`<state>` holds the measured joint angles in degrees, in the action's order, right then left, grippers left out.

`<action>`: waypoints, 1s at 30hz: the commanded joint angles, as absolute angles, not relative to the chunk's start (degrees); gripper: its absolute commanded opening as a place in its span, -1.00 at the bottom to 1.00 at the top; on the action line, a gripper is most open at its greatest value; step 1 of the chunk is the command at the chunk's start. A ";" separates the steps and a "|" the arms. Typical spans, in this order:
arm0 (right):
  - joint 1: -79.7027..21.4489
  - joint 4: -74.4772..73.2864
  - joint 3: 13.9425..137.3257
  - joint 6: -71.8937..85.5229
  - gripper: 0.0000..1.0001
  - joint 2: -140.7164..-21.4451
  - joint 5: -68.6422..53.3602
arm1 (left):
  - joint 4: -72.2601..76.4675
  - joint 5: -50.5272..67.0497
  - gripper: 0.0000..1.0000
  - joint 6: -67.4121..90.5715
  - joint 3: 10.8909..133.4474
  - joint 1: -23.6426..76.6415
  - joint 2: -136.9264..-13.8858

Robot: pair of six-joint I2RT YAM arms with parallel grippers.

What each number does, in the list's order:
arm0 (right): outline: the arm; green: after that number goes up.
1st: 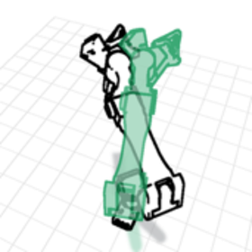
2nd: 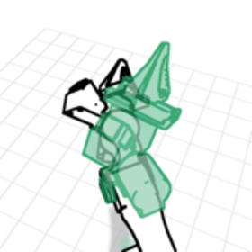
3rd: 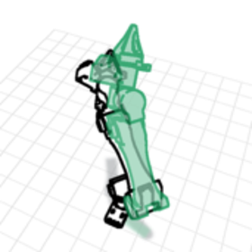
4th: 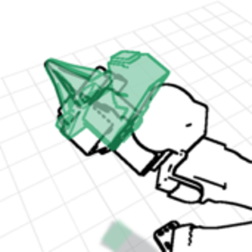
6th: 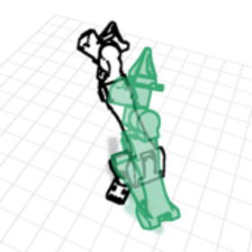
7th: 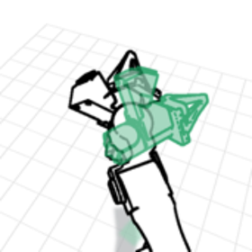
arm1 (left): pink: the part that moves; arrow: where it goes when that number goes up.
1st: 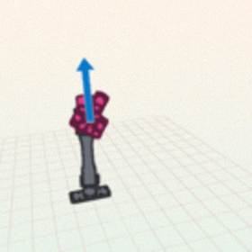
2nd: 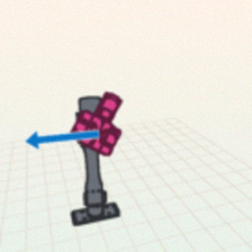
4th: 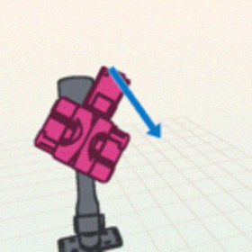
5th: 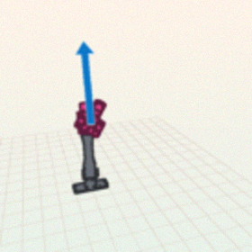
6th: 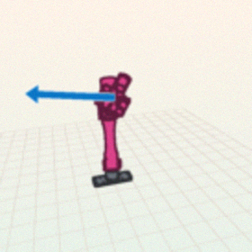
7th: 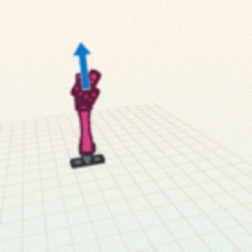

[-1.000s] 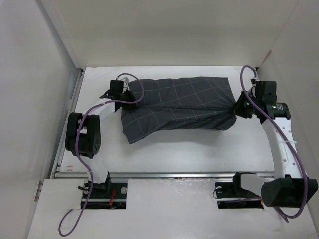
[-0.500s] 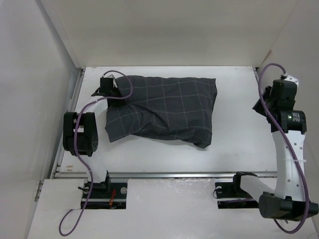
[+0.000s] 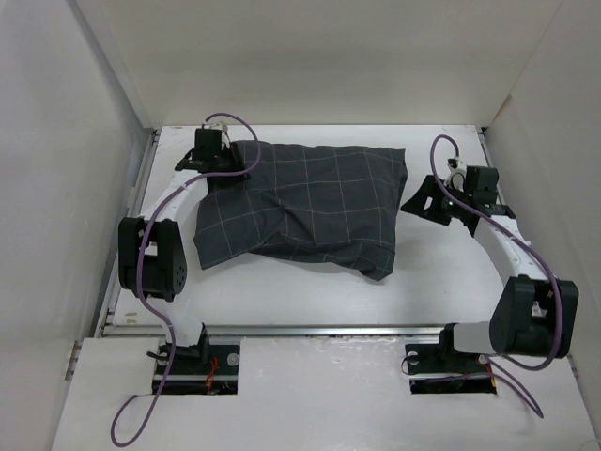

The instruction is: Put the pillow into the pillowcase

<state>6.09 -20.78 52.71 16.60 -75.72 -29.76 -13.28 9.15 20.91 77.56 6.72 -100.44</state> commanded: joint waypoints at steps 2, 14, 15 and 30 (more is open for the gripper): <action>3.79 -10.28 53.79 16.70 0.49 -80.67 -38.31 | -11.34 14.49 -0.21 20.30 74.80 7.38 -96.77; 1.49 -8.80 43.68 16.08 0.43 -82.08 -44.37 | -5.89 18.90 0.06 22.15 62.84 16.78 -88.16; 0.71 -7.75 43.68 16.61 -0.01 -82.09 -48.13 | -5.89 18.90 0.06 21.10 63.89 18.27 -88.15; -15.98 -20.30 63.19 22.14 -1.00 -73.29 -30.59 | -5.99 19.59 0.24 12.04 74.62 39.11 -87.80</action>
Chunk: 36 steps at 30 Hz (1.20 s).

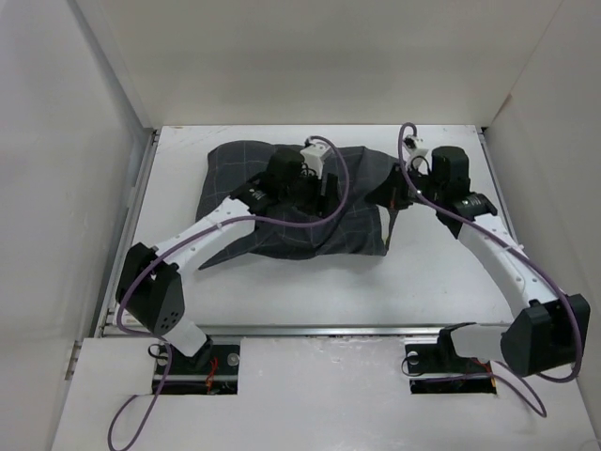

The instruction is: Put the pillow into the pillowcase

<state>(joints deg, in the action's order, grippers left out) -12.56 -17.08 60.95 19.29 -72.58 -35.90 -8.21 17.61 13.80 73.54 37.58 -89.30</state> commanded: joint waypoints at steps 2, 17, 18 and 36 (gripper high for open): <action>-17.83 -19.51 64.68 24.51 -1.00 -77.07 -29.98 | -5.45 21.45 0.27 13.26 74.62 39.89 -89.47; -22.76 -17.40 78.74 28.56 -0.22 -96.50 -27.25 | -0.53 19.78 0.15 18.63 70.75 42.10 -99.57; -22.76 -17.92 78.75 28.04 -0.14 -95.11 -27.25 | -1.14 18.04 0.12 18.63 70.75 42.10 -100.10; -16.52 -29.53 60.21 19.61 0.02 -71.64 -19.07 | -0.62 23.90 -1.00 16.79 64.70 42.10 -86.85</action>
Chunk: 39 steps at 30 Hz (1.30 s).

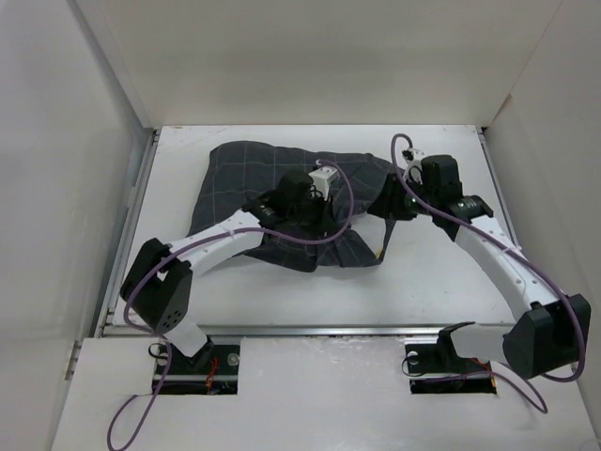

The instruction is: Put the pillow into the pillowcase

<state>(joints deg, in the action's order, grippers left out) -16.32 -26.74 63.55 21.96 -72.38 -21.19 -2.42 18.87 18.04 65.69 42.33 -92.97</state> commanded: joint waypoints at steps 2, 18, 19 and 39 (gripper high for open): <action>-16.52 -27.70 57.76 18.90 -0.03 -71.63 -20.64 | 0.00 25.65 -1.00 16.79 63.90 41.57 -86.22; -21.36 -2.13 57.39 24.50 -0.05 -85.95 -25.22 | -0.18 30.76 -1.00 16.17 66.36 41.57 -86.57; -21.36 -0.63 58.35 24.52 -0.05 -85.96 -25.22 | -0.18 30.76 -1.00 16.17 66.36 41.57 -86.57; -21.36 0.53 71.19 24.17 0.30 -98.69 -17.23 | 0.18 32.08 -1.00 17.49 66.53 38.76 -92.54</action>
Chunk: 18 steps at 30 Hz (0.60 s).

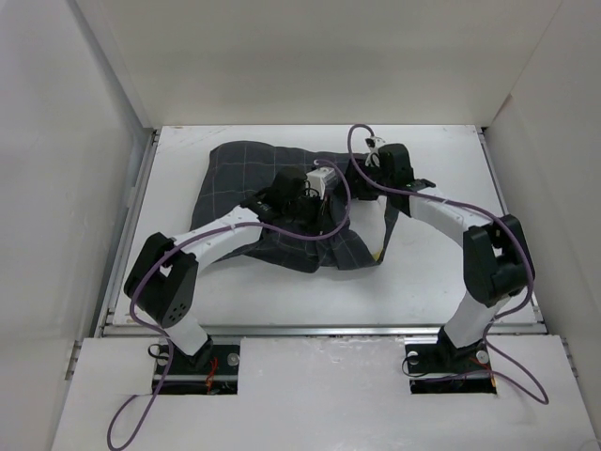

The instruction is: Put the pillow into the pillowcase

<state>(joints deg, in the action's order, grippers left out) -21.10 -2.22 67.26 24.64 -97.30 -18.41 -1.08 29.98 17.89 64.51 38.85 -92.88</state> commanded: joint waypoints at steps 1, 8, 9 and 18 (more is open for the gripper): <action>-21.36 -0.08 71.71 24.17 0.30 -98.70 -17.23 | -0.35 32.08 -1.00 17.49 66.53 38.15 -92.55; -21.88 -5.53 71.99 21.89 -1.00 -96.78 -12.75 | -0.97 32.08 -0.64 17.49 66.53 36.48 -92.55; -21.88 -7.45 71.98 21.88 -1.00 -95.90 -11.61 | -1.84 32.08 -0.38 16.97 67.06 36.47 -92.55; -21.88 -29.08 73.92 17.49 -1.00 -84.38 -0.54 | -2.82 21.98 0.43 15.03 70.31 26.12 -90.78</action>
<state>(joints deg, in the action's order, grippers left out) -21.45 -20.49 70.98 19.57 -88.73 -5.91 -4.34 26.50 16.38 66.85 29.19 -92.88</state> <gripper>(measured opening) 0.022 0.709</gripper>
